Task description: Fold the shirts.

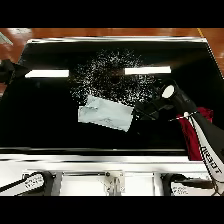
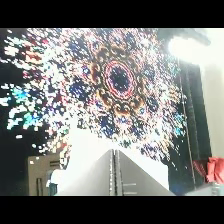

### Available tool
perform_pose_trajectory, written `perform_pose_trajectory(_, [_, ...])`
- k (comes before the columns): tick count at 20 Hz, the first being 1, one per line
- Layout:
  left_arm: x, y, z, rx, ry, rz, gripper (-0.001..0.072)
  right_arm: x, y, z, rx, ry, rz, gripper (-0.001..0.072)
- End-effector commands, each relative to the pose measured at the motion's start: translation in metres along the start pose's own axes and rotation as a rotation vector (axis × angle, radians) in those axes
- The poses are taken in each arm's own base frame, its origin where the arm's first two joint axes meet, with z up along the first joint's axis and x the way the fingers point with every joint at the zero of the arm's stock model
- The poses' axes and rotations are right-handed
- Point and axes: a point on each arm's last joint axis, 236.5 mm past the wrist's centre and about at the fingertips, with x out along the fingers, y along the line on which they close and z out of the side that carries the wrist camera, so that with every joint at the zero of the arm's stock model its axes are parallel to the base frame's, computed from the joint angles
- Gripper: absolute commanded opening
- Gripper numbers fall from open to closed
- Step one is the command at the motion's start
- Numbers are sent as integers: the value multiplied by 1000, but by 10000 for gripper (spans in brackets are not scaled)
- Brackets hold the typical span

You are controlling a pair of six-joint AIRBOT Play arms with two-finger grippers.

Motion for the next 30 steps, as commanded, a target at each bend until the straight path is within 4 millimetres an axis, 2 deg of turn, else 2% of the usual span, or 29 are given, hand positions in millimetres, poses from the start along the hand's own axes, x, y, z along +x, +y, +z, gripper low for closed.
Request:
perform_pose_trajectory(1, [11,-16,-10,21,40,-32,39,35,-7,-9,55,48,58,669])
perform_pose_trajectory(6, [25,-37,-21,51,72,-68,39,64,26,10,75,-15,186,664])
perform_pose_trajectory(7, [27,-40,-23,55,78,-73,40,69,32,13,89,-23,208,575])
perform_pose_trajectory(8, [28,-43,-24,58,82,-77,39,70,36,14,90,-24,227,455])
perform_pose_trajectory(10, [29,-45,-25,60,86,-81,39,66,47,15,27,-32,267,63])
perform_pose_trajectory(12, [29,-45,-25,60,86,-81,39,47,66,14,-109,-23,309,61])
perform_pose_trajectory(14, [29,-45,-25,60,86,-81,40,1,86,24,-208,-52,350,60])
perform_pose_trajectory(17, [31,-43,-26,58,89,-81,40,-114,108,56,-221,-178,434,60])
perform_pose_trajectory(19, [32,-42,-26,55,92,-80,39,-195,100,74,-178,-282,455,60])
perform_pose_trajectory(20, [32,-41,-27,64,94,-80,40,-228,86,81,-146,-328,431,60])
perform_pose_trajectory(22, [32,-41,-28,65,98,-78,40,-286,35,87,-68,-412,313,60])
perform_pose_trajectory(24, [32,-41,-29,66,105,-81,40,-326,-14,88,10,-484,220,60])
perform_pose_trajectory(27, [31,-44,-38,66,140,-96,40,-365,-68,95,103,-597,175,60])
perform_pose_trajectory(30, [30,-46,-42,67,157,-103,40,-382,-96,100,145,-664,151,61])
